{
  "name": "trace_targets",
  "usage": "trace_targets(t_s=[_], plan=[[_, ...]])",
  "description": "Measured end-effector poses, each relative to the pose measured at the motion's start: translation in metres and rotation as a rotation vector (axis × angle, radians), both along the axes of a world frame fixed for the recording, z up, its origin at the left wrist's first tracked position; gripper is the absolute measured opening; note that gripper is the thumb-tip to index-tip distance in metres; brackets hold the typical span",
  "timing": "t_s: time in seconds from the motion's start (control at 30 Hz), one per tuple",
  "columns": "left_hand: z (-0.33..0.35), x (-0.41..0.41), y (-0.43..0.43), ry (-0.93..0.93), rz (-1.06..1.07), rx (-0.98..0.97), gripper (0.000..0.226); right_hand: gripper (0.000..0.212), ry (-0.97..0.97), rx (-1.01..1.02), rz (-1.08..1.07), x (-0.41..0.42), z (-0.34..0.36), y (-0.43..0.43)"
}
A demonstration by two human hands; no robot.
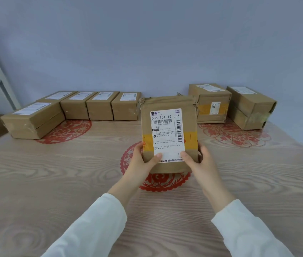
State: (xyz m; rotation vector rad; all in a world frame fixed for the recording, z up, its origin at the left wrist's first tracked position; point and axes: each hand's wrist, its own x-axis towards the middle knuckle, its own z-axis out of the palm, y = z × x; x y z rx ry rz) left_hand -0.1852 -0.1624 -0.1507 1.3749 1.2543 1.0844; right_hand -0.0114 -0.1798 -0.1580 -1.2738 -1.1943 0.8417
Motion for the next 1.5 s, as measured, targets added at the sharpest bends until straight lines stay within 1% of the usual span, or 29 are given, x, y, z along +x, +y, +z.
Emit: trace_targets(t_s=[0.13,0.23,0.27,0.33,0.4,0.47,0.6,0.7,0.83,0.93,1.0,1.07,1.1,1.2,1.23,1.3,1.37,1.43,1.5], plan=[[-0.002,-0.001,0.004,-0.072,0.097,-0.018,0.068,0.053,-0.017,-0.005,0.028,-0.005,0.001,-0.003],[-0.002,-0.002,0.003,-0.055,0.080,-0.031,0.062,0.065,0.063,0.004,0.006,-0.006,0.008,-0.004],[0.000,-0.003,0.002,-0.052,0.065,-0.038,0.061,0.065,0.047,0.011,-0.005,-0.006,0.012,-0.004],[0.002,-0.004,0.001,-0.057,0.061,-0.041,0.062,0.056,-0.025,0.019,-0.013,-0.007,0.016,-0.006],[0.006,-0.006,0.000,-0.072,0.087,-0.022,0.068,0.051,-0.023,0.019,-0.020,-0.009,0.017,-0.008],[0.008,-0.006,0.000,-0.088,0.098,0.020,0.068,0.049,-0.007,0.028,-0.017,-0.009,0.015,-0.009],[0.010,-0.003,-0.005,-0.121,0.056,0.046,0.055,0.058,-0.002,0.062,-0.012,-0.008,0.015,-0.012],[0.013,-0.003,-0.006,-0.139,0.053,0.051,0.053,0.061,0.054,0.070,0.024,-0.007,0.017,-0.014],[0.017,-0.003,-0.008,-0.114,0.041,0.060,0.052,0.045,0.011,0.087,-0.025,-0.006,0.020,-0.016],[0.017,-0.002,-0.007,-0.148,0.071,0.059,0.045,0.043,0.001,0.082,-0.015,-0.008,0.022,-0.017],[0.017,-0.001,-0.007,-0.143,0.071,0.060,0.042,0.047,0.043,0.074,0.014,-0.009,0.026,-0.017],[0.017,0.000,-0.006,-0.126,0.056,0.055,0.044,0.059,0.085,0.071,0.003,-0.009,0.030,-0.016],[0.019,0.000,-0.006,-0.121,0.045,0.057,0.049,0.061,0.085,0.075,-0.021,-0.009,0.033,-0.015],[0.025,0.000,-0.005,-0.132,0.049,0.076,0.073,0.048,0.059,0.074,-0.052,-0.009,0.035,-0.013],[0.027,-0.001,-0.004,-0.135,0.056,0.091,0.076,0.045,0.060,0.066,-0.043,-0.009,0.034,-0.012],[0.031,-0.002,-0.002,-0.126,0.060,0.121,0.067,0.043,0.076,0.060,-0.021,-0.009,0.035,-0.010],[0.031,-0.002,-0.001,-0.130,0.044,0.122,0.053,0.046,0.081,0.054,-0.026,-0.009,0.034,-0.007],[0.029,0.001,-0.002,-0.141,0.026,0.113,0.052,0.051,0.109,0.062,-0.049,-0.009,0.034,-0.005],[0.029,0.003,-0.003,-0.134,0.026,0.116,0.055,0.045,0.128,0.083,-0.064,-0.010,0.035,-0.005]])
